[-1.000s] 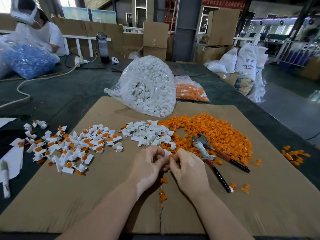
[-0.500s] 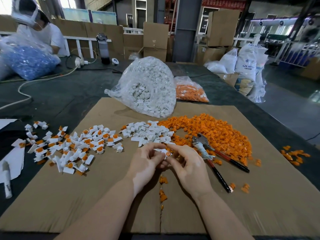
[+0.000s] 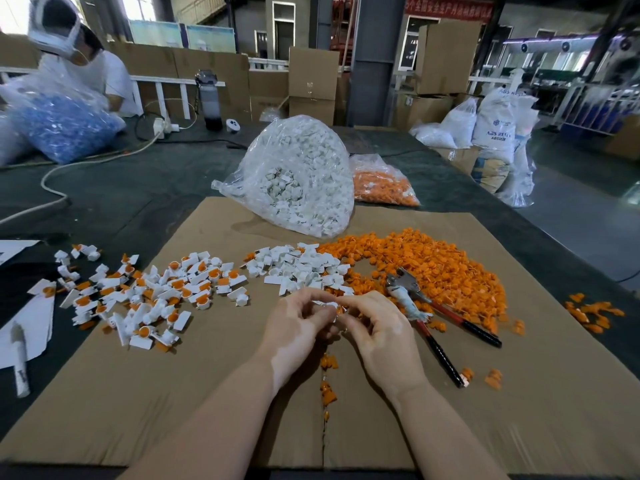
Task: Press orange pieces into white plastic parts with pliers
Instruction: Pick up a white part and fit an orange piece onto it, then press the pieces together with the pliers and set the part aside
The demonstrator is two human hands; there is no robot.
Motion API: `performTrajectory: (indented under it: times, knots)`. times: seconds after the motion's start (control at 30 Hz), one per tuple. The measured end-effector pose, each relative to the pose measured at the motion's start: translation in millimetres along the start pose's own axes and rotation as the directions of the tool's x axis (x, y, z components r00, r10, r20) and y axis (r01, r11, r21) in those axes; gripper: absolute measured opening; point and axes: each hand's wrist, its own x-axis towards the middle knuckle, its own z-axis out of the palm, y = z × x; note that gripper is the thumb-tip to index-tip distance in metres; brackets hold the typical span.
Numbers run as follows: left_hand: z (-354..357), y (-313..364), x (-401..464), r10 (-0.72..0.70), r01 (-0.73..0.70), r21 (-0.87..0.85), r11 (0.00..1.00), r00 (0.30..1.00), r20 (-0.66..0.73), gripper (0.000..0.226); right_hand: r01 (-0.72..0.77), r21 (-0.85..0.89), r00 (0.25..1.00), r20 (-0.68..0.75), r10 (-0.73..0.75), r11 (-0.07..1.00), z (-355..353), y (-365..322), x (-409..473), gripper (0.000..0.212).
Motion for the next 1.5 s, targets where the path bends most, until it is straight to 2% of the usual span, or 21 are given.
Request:
performTrajectory:
  times: [0.13, 0.2, 0.3, 0.37, 0.43, 0.47, 0.53, 0.63, 0.77, 0.83, 0.93, 1.0, 1.03, 1.1, 1.17, 1.33, 1.5]
  knots:
    - [2.6, 3.1, 1.0, 0.019, -0.019, 0.04, 0.999, 1.0, -0.011, 0.009, 0.008, -0.017, 1.0, -0.008, -0.008, 1.0, 0.6, -0.6, -0.7, 0.025]
    - [3.1, 4.4, 1.3, 0.005, -0.005, 0.006, 1.0, 1.0, -0.019, 0.011, -0.012, -0.042, 0.999, -0.039, 0.01, 0.999, -0.8, -2.2, -0.6, 0.027]
    - [3.9, 4.5, 1.2, -0.02, 0.019, -0.053, 0.998, 1.0, -0.021, 0.011, -0.093, -0.226, 0.986, -0.156, 0.058, 0.97, -6.8, 0.5, -0.6, 0.034]
    - [4.0, 3.7, 1.7, -0.015, 0.014, -0.046, 0.999, 0.999, -0.033, 0.01, -0.305, -0.395, 0.949, -0.197, 0.245, 0.867, -16.6, 3.6, 1.1, 0.043]
    - [3.3, 3.0, 2.8, -0.006, 0.006, -0.014, 1.0, 0.999, -0.046, 0.009, -0.5, -0.568, 0.851, -0.183, 0.492, 0.654, -29.5, 8.8, 3.8, 0.052]
    - [2.9, 2.6, 3.4, -0.005, 0.005, -0.011, 1.0, 0.999, -0.054, 0.008, -0.541, -0.619, 0.8, -0.169, 0.576, 0.57, -35.7, 11.4, 4.9, 0.053]
    - [2.6, 2.0, 4.7, -0.005, 0.005, -0.012, 1.0, 0.998, -0.065, 0.007, -0.557, -0.676, 0.734, -0.128, 0.666, 0.483, -44.9, 15.0, 6.7, 0.05]
    - [2.2, 1.4, 5.5, -0.015, 0.011, -0.046, 0.999, 0.997, -0.077, 0.008, -0.523, -0.733, 0.719, -0.105, 0.687, 0.435, -49.6, 15.9, 8.0, 0.04]
    - [1.1, 2.0, 6.2, -0.041, 0.031, -0.111, 0.993, 0.995, -0.093, 0.01, -0.507, -0.735, 0.74, -0.104, 0.665, 0.45, -53.7, 15.4, 11.0, 0.038]
    - [1.3, 4.1, 6.6, -0.06, 0.044, -0.149, 0.988, 0.993, -0.102, 0.01, -0.477, -0.726, 0.777, -0.086, 0.623, 0.495, -56.4, 15.3, 13.3, 0.036]
    - [1.7, 7.1, 7.9, -0.087, 0.064, -0.213, 0.975, 0.991, -0.099, 0.013, -0.425, -0.608, 0.867, -0.061, 0.494, 0.671, -57.2, 4.8, 18.4, 0.028]
    - [3.0, 7.6, 9.4, -0.108, 0.077, -0.257, 0.963, 0.988, -0.109, 0.015, -0.36, -0.528, 0.897, 0.03, 0.441, 0.769, -54.8, -5.4, 22.8, 0.023]
    - [3.8, 7.1, 10.6, -0.122, 0.084, -0.282, 0.956, 0.986, -0.118, 0.016, -0.346, -0.484, 0.883, 0.121, 0.453, 0.804, -53.3, -10.6, 25.2, 0.024]
    - [4.7, 6.3, 12.1, -0.147, 0.098, -0.331, 0.939, 0.981, -0.126, 0.016, -0.385, -0.341, 0.808, 0.325, 0.492, 0.858, -49.3, -20.7, 29.1, 0.028]
    - [4.0, 5.9, 12.8, -0.157, 0.105, -0.357, 0.928, 0.98, -0.122, 0.014, -0.438, -0.238, 0.741, 0.45, 0.498, 0.867, -46.8, -29.1, 30.1, 0.03]
    - [3.0, 4.5, 17.1, -0.177, 0.115, -0.36, 0.926, 0.974, -0.144, 0.008, -0.502, -0.23, 0.648, 0.538, 0.539, 0.834, -45.7, -36.4, 31.2, 0.028]
    - [2.3, 5.4, 20.1, -0.207, 0.123, -0.384, 0.915, 0.961, -0.184, 0.008, -0.606, -0.137, 0.559, 0.627, 0.542, 0.783, -50.8, -39.7, 33.4, 0.027]
